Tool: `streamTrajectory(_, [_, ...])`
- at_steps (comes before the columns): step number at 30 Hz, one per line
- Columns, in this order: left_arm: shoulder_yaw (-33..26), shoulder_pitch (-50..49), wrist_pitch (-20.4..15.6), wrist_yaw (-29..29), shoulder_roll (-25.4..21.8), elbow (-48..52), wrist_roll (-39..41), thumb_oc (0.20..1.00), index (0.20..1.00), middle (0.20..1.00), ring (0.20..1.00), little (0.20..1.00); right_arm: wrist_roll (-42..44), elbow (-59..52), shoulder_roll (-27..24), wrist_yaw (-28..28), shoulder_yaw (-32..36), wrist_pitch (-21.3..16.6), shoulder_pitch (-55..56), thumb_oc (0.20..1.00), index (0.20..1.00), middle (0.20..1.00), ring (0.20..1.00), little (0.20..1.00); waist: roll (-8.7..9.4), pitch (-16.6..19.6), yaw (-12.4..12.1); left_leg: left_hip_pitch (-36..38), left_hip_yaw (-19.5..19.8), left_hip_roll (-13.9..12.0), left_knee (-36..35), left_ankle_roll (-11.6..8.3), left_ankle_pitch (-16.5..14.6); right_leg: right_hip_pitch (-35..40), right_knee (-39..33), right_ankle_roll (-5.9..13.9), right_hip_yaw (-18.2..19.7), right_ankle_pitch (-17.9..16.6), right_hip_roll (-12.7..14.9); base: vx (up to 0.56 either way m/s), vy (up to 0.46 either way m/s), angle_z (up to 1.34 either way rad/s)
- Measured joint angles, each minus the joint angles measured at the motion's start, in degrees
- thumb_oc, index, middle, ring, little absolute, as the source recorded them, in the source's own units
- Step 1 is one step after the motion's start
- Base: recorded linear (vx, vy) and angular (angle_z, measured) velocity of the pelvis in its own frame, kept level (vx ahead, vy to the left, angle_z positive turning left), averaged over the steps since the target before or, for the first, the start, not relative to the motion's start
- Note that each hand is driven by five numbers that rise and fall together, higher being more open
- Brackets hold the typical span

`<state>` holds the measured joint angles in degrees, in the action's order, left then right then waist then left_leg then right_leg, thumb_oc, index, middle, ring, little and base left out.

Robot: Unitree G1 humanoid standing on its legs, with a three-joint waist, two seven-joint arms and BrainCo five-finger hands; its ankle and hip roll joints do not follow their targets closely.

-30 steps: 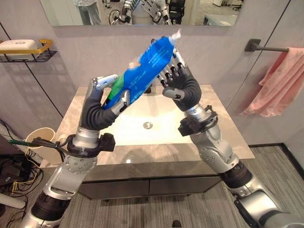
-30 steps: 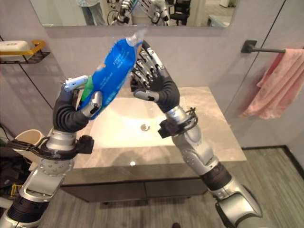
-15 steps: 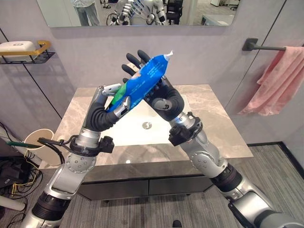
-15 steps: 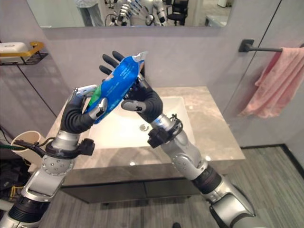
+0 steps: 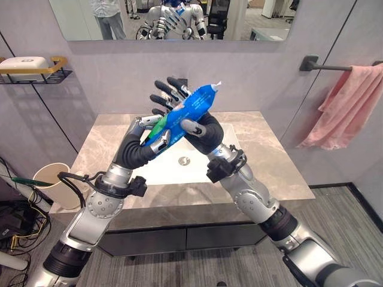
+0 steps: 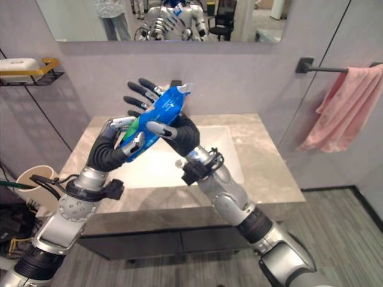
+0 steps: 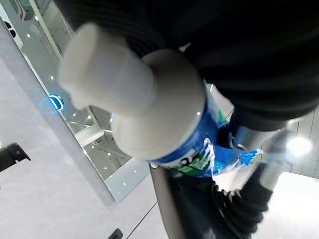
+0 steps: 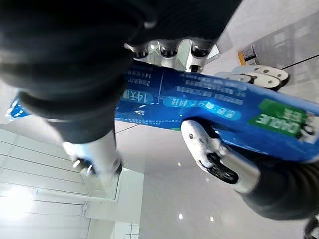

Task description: Put brush and paste in cup on sink, flatten towel.

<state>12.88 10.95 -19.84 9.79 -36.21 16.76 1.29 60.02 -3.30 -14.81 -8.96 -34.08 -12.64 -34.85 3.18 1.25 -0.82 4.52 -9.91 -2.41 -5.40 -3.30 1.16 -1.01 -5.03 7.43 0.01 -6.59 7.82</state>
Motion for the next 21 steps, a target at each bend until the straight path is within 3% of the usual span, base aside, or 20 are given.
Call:
streamTrajectory(10, [2.0,-1.0,0.0,-0.1,0.5,0.3,-0.1,0.200,0.200,0.200,0.200,0.200,0.0,1.1,1.0,1.4,0.2,0.0,0.0,0.435,0.435,0.435,0.435,0.435,0.27,0.2,0.0,0.2,0.0,0.0,0.0,0.00,0.0,0.1,0.0,0.00,0.0,0.0,0.0,0.00,0.000,0.00])
streamTrajectory(14, [2.0,-2.2,0.0,-0.1,0.5,0.5,-0.1,0.200,0.200,0.200,0.200,0.200,0.0,1.7,1.4,1.6,0.1,0.0,0.0,0.429,0.429,0.429,0.429,0.429,0.23,0.2,-0.1,0.1,0.1,0.0,0.0,0.00,0.0,0.1,0.0,0.00,-0.1,0.0,0.0,0.00,0.000,0.00])
streamTrajectory(15, [2.0,-2.2,0.0,-0.1,0.5,0.6,0.0,0.200,0.200,0.200,0.200,0.200,-0.1,1.7,1.5,1.7,0.1,0.0,0.0,0.413,0.413,0.413,0.413,0.413,0.22,0.2,-0.1,0.1,0.1,0.0,0.0,0.00,0.0,0.1,0.0,0.00,-0.1,0.0,0.0,0.00,0.000,0.00])
streamTrajectory(16, [2.0,-2.2,0.0,-0.1,0.6,0.6,0.0,0.200,0.200,0.200,0.200,0.200,-0.1,1.7,1.8,2.2,0.1,0.0,0.0,0.332,0.332,0.332,0.332,0.332,0.19,0.1,-0.1,0.0,0.1,0.0,0.0,0.00,0.0,0.1,0.0,0.00,-0.2,0.0,0.0,-0.01,0.006,0.04])
streamTrajectory(17, [2.2,-2.2,0.0,-0.1,0.6,0.6,0.0,0.200,0.200,0.200,0.200,0.200,-0.1,1.6,2.1,2.7,0.1,0.0,0.0,0.200,0.200,0.200,0.200,0.200,0.09,0.1,-0.1,-0.2,0.3,0.0,0.0,0.00,0.0,0.0,0.0,0.00,-0.3,0.0,0.0,-0.01,0.005,0.06])
streamTrajectory(21, [2.5,-2.3,0.2,-0.1,0.6,0.5,0.1,0.200,0.200,0.200,0.200,0.200,-0.2,1.6,2.6,3.8,0.1,0.0,0.0,0.200,0.200,0.200,0.200,0.200,-0.15,-0.1,-0.2,-0.6,1.1,0.0,0.0,-0.02,0.0,0.0,0.0,-0.05,-0.7,0.1,0.0,0.00,0.008,0.10])
